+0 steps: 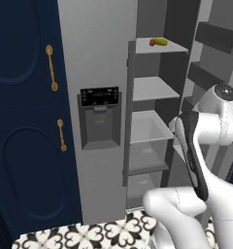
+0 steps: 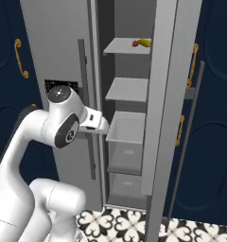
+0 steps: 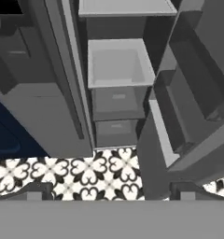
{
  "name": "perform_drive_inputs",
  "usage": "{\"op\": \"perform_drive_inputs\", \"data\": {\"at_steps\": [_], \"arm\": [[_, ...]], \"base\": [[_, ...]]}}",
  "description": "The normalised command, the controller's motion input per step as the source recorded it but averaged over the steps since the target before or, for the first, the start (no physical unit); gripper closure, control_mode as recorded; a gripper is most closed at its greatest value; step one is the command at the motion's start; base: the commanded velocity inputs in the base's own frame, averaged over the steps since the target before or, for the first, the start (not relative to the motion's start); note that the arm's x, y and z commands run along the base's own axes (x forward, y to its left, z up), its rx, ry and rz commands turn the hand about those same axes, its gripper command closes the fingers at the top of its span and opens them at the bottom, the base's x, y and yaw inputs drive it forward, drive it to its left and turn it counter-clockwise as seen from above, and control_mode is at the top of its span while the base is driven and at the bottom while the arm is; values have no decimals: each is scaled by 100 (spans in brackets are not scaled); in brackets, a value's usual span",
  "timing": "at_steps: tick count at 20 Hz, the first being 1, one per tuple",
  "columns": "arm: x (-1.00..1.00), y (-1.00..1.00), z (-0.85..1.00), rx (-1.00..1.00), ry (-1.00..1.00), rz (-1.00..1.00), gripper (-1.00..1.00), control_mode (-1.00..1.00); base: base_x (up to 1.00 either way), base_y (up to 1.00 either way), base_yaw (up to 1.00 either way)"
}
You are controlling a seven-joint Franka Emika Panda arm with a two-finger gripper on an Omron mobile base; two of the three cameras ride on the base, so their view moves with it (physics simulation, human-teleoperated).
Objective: Take the strawberry from the fridge and place it on top of the pancake, located on the dining counter.
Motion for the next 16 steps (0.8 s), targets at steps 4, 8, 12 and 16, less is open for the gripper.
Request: {"op": "perform_drive_inputs", "data": {"at_steps": [4,8,12,16], "arm": [[-77,30,27,32,7,-23,-100,-100],[-99,16,14,-6,6,-10,-100,-100],[-85,11,-4,-12,-5,0,-100,-100],[-9,0,-7,-2,-7,15,-100,-100]], "base": [[0,0,0],[0,0,0],[0,0,0],[0,0,0]]}}
